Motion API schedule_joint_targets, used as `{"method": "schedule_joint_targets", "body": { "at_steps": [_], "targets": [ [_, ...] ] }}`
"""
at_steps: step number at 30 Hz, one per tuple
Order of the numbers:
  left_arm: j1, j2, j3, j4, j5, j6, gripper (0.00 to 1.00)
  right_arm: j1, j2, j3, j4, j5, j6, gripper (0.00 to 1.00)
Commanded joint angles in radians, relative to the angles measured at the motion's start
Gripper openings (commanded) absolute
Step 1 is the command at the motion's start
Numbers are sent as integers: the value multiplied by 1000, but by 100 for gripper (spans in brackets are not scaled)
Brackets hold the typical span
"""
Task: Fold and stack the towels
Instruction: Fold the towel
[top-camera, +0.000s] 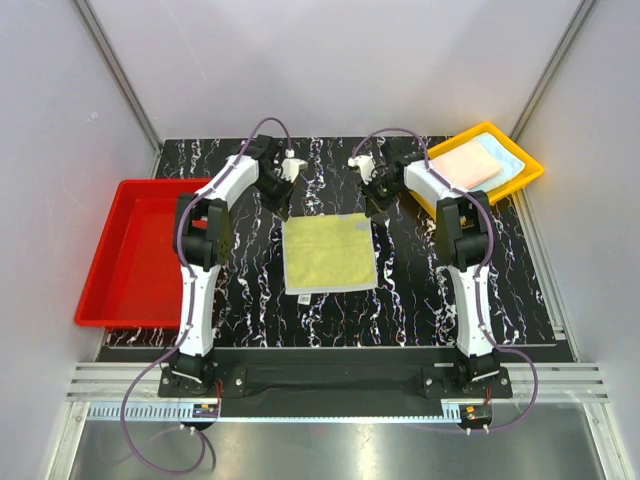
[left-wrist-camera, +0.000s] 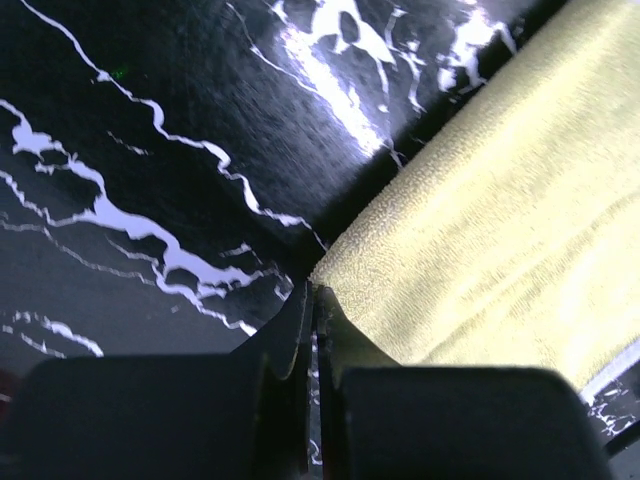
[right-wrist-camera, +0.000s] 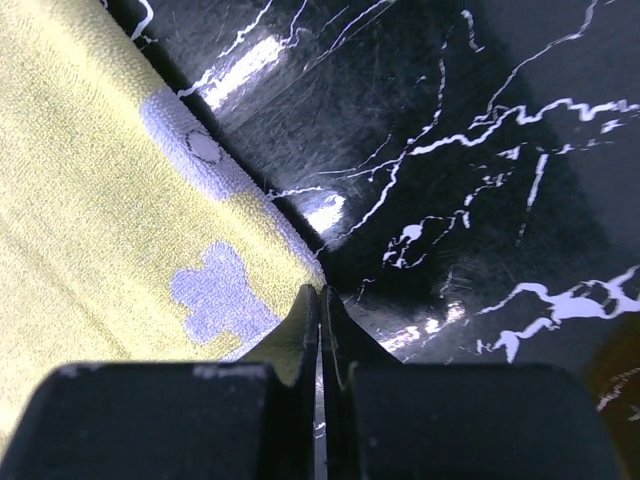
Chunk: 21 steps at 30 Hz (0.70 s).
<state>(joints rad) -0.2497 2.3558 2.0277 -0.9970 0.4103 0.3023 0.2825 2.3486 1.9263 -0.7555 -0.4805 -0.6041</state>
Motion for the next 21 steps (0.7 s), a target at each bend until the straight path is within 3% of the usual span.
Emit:
{"method": "schedule_joint_targets", "body": {
  "at_steps": [1,21],
  "targets": [
    [-3,-128,-41,49,-36,-9,0,0,-107,-39,110,59,3,0],
    [-22,-289,-213,159,-73,-40,0,3,-254,-168,252,91,40,0]
  ]
}}
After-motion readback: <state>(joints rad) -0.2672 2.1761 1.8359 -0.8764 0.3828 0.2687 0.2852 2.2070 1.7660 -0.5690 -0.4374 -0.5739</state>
